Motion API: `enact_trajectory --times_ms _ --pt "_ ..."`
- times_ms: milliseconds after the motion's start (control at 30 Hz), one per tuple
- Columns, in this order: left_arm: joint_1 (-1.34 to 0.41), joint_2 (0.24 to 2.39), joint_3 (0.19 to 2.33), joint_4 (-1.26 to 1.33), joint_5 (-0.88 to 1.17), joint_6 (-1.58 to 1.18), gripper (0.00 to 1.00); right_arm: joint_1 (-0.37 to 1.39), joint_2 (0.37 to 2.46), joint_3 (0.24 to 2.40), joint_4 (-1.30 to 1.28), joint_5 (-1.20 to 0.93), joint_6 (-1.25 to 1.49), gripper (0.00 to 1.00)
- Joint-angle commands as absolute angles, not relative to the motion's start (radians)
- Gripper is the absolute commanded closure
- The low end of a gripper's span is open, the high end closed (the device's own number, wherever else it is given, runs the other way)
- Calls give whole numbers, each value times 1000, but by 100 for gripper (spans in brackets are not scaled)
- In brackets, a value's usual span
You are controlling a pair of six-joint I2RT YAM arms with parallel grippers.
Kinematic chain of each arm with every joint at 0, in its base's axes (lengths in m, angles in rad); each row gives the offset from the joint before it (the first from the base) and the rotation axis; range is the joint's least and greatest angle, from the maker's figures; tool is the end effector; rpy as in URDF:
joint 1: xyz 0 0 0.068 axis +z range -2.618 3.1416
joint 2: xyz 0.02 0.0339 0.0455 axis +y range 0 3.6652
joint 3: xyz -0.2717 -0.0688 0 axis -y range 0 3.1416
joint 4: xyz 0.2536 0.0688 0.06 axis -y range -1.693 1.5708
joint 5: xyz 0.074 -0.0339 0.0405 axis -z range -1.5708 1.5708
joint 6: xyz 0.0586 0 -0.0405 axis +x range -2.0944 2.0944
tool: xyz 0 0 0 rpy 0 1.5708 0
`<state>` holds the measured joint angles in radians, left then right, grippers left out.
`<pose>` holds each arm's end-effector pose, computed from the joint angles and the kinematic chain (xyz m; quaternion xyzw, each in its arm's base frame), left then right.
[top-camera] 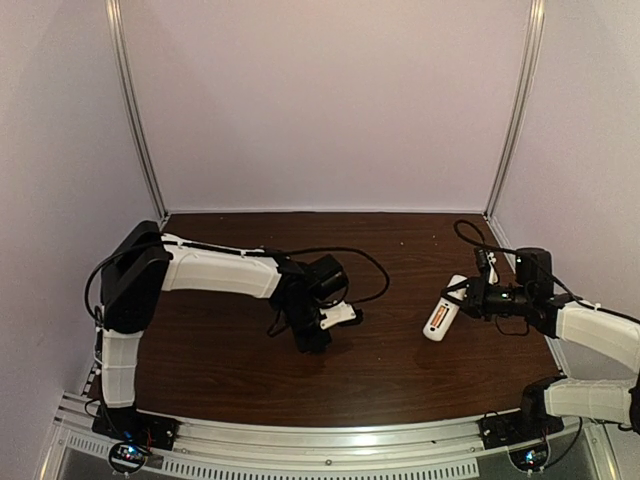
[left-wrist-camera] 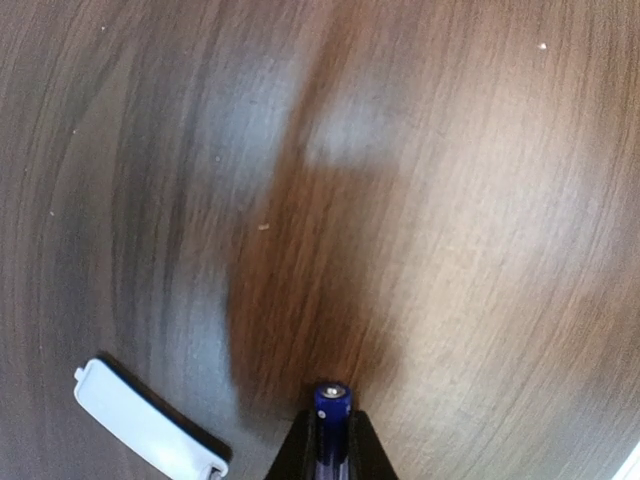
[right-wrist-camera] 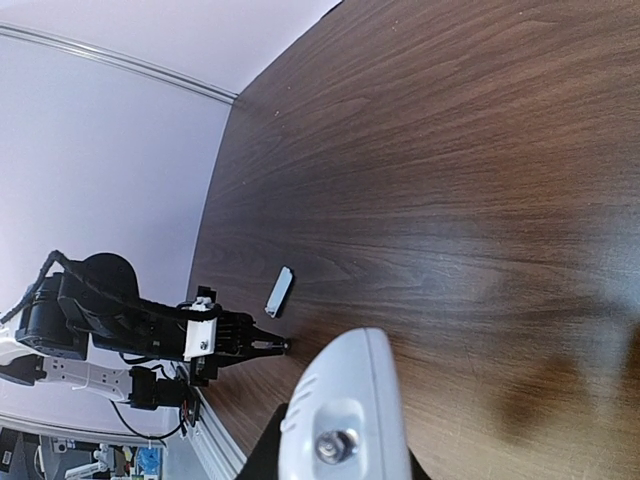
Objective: Load the batteries into the remote control
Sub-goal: Pick up the battery from the center of the board, then place the battery in the battery compartment.
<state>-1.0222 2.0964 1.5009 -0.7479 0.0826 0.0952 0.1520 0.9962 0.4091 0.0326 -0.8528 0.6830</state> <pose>0.2200 -0.3692 0.1270 0.5302 0.8393 -0.0874 0.0831 0.2033 0.0758 0.1918 0.0145 0.8204 0.5099 0.2584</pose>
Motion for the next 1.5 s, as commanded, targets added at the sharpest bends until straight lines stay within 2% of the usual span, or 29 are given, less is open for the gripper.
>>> enact_trajectory --times_ms 0,167,400,800,1133,1467 --pt "-1034 2158 1504 -894 42 71 85 156 996 446 37 -860 663 100" --pt "-1033 2204 1571 -944 17 67 82 158 998 449 21 -852 655 100" --pt "-1032 2143 1559 -886 51 52 99 185 1023 426 87 -843 698 100" --pt "-1018 1763 1295 -216 221 -153 100 396 1236 410 481 -732 879 100" --pt "-1100 1795 1256 29 134 -254 100 563 1440 425 762 -646 1029 100" --pt "-1133 1863 1240 128 112 -340 100 612 1543 423 936 -618 1120 100"
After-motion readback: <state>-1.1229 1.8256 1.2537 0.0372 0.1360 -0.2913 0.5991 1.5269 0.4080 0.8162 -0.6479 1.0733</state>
